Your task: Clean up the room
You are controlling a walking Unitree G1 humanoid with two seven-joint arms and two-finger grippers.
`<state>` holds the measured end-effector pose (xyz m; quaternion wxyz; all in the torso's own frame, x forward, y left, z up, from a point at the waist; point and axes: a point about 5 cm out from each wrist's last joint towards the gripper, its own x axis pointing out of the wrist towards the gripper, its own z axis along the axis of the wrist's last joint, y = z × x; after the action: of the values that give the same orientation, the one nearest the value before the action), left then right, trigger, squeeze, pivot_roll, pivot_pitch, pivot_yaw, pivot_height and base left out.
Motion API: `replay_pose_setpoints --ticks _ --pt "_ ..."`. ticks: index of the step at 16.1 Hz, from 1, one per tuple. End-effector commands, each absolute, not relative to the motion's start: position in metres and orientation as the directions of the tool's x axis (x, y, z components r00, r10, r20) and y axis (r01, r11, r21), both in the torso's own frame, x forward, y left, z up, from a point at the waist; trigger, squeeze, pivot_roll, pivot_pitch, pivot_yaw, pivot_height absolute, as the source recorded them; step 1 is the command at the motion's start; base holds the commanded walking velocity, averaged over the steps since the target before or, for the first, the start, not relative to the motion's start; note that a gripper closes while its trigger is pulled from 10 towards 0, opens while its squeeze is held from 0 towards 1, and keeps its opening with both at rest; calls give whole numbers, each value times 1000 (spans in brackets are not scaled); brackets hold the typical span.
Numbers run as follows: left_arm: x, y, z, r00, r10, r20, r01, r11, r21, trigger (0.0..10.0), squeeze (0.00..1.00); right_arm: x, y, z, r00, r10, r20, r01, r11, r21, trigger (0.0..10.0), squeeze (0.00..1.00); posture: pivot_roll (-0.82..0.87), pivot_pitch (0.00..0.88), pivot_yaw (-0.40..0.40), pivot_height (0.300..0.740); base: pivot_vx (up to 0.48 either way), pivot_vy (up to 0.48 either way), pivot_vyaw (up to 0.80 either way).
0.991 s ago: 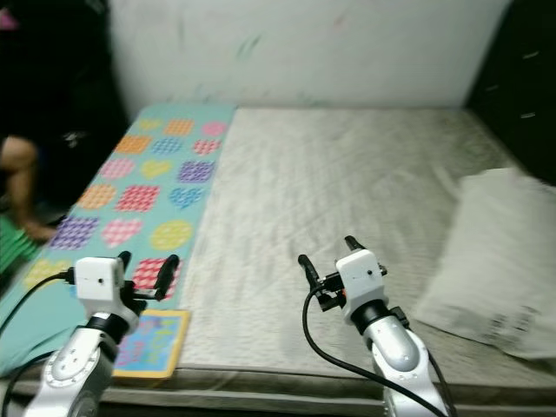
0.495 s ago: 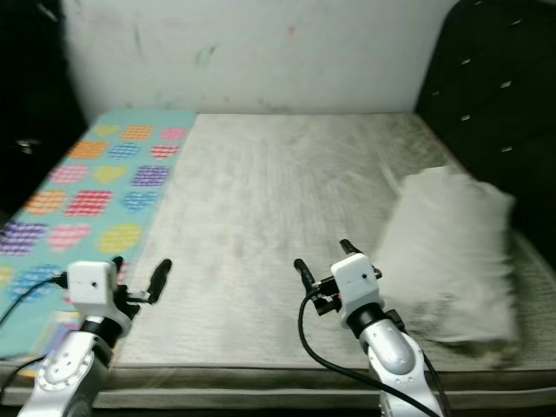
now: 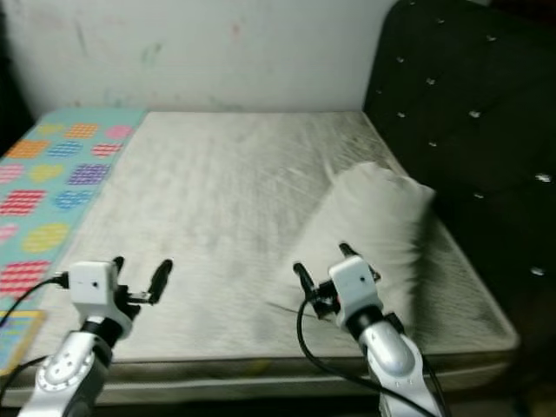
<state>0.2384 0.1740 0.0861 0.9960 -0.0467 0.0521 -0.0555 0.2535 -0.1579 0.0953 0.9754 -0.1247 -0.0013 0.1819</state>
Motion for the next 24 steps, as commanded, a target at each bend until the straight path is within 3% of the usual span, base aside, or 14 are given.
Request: replay_pose_setpoints --ticks 1,24 --pt "240 170 89 987 -132 -88 123 988 -96 10000 0 253 -161 97 938 345 -40 -344 904 -253 10000 0 -156 0 21 740 0 -277 0" --pt "241 166 92 982 -180 -53 174 980 -100 10000 0 255 -161 95 937 348 -37 -346 905 -249 10000 0 -154 0 22 740 149 0 0"
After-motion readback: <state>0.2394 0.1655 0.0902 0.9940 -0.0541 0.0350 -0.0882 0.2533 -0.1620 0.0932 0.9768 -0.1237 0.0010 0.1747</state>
